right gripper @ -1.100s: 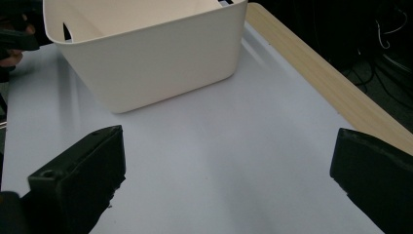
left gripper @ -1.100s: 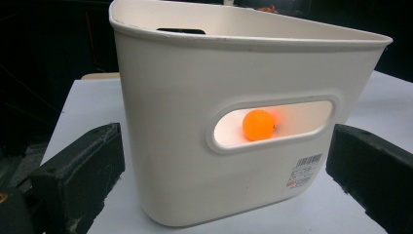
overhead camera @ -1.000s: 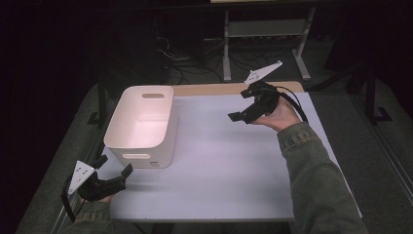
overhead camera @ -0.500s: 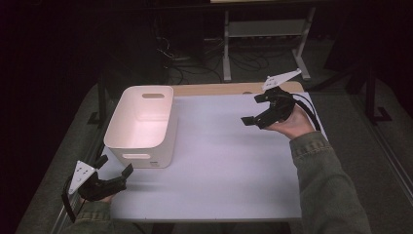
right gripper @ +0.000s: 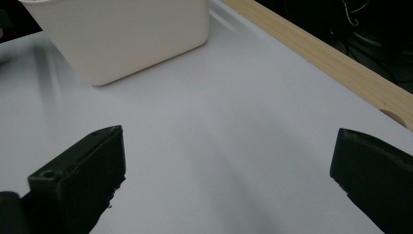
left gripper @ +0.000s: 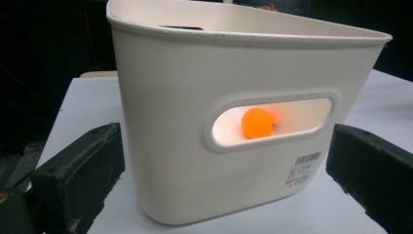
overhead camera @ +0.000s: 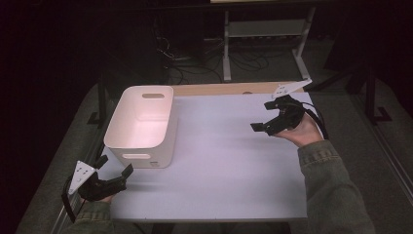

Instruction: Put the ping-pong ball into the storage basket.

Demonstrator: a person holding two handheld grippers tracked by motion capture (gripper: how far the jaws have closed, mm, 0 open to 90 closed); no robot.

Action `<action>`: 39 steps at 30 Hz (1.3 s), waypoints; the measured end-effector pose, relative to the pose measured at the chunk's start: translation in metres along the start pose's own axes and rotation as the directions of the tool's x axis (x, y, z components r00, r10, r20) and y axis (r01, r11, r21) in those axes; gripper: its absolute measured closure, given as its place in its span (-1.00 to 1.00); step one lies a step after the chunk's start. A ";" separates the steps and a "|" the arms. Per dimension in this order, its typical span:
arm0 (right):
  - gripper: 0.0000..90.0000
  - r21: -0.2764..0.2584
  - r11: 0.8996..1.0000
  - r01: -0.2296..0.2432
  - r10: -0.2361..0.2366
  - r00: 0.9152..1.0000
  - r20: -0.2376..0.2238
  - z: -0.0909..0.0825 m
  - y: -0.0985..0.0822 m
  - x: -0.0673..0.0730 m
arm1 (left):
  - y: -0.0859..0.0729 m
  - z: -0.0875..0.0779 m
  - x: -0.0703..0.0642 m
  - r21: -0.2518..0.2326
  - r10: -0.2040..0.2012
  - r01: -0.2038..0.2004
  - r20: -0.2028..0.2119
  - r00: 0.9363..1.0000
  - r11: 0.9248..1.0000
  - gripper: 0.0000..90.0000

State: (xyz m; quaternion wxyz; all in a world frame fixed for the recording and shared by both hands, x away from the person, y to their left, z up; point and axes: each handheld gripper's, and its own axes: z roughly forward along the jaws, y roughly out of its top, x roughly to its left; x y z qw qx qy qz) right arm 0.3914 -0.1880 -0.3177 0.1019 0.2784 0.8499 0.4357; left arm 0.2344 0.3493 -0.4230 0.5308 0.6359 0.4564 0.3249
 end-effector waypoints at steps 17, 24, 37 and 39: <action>-1.00 0.003 0.999 -0.037 0.036 0.999 0.038 -0.017 -0.029 -0.003 | 0.000 -0.002 0.001 -0.002 -0.006 0.006 -0.010 1.000 1.000 -1.00; -1.00 -0.004 0.998 -0.065 0.066 0.997 0.052 -0.023 -0.047 -0.003 | 0.000 -0.002 0.001 0.003 -0.009 0.009 -0.009 1.000 1.000 -1.00; -1.00 -0.021 0.995 -0.096 0.097 0.993 0.067 -0.024 -0.073 -0.002 | -0.001 -0.002 0.001 0.002 -0.008 0.008 -0.007 1.000 1.000 -1.00; -1.00 -0.023 0.995 -0.100 0.102 0.992 0.073 -0.024 -0.077 -0.001 | -0.001 -0.002 0.001 0.003 -0.008 0.008 -0.006 1.000 1.000 -1.00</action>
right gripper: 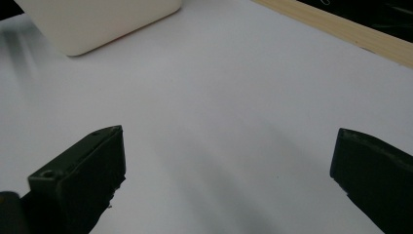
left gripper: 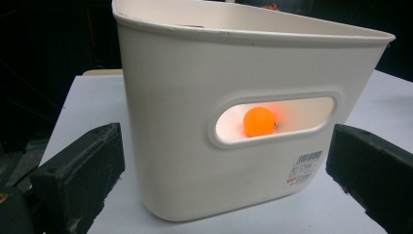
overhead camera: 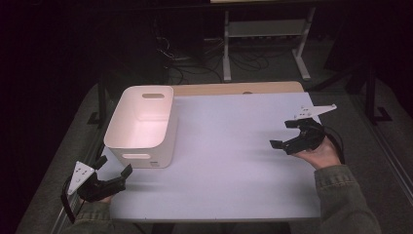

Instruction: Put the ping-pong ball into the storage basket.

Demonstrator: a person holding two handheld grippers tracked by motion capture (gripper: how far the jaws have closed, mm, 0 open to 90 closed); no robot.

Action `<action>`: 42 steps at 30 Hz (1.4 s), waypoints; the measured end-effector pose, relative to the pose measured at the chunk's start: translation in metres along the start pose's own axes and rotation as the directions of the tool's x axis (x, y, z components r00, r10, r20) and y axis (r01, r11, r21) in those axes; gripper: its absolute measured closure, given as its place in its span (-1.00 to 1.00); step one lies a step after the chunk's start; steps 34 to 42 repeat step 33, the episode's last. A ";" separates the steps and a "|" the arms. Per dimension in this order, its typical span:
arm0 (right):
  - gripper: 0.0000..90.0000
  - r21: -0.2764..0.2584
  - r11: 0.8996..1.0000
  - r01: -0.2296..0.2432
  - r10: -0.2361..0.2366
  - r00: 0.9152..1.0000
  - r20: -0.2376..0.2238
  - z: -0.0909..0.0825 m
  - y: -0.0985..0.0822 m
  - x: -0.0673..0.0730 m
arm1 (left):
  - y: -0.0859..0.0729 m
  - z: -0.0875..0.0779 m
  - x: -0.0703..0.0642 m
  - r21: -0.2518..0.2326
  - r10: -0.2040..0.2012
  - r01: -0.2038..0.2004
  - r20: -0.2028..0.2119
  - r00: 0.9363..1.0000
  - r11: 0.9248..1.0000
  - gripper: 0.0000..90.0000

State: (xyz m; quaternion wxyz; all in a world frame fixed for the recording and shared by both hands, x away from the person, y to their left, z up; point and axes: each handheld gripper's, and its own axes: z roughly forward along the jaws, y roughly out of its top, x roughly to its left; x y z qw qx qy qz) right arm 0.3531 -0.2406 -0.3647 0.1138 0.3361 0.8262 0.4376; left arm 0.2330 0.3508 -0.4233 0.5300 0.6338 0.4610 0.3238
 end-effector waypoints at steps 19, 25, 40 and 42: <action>-1.00 -0.055 0.997 -0.060 0.064 0.995 0.073 -0.011 -0.051 0.006 | 0.000 -0.001 0.000 -0.004 -0.001 0.001 0.004 1.000 1.000 -1.00; -1.00 -0.080 0.994 -0.073 0.080 0.992 0.095 -0.013 -0.067 0.011 | 0.000 0.000 0.000 -0.004 -0.002 0.002 0.004 1.000 1.000 -1.00; -1.00 -0.125 0.988 -0.093 0.111 0.983 0.145 -0.020 -0.087 0.019 | 0.001 0.000 0.000 -0.005 -0.001 0.001 0.008 1.000 1.000 -1.00; -1.00 -0.125 0.988 -0.093 0.111 0.983 0.145 -0.020 -0.087 0.019 | 0.001 0.000 0.000 -0.005 -0.001 0.001 0.008 1.000 1.000 -1.00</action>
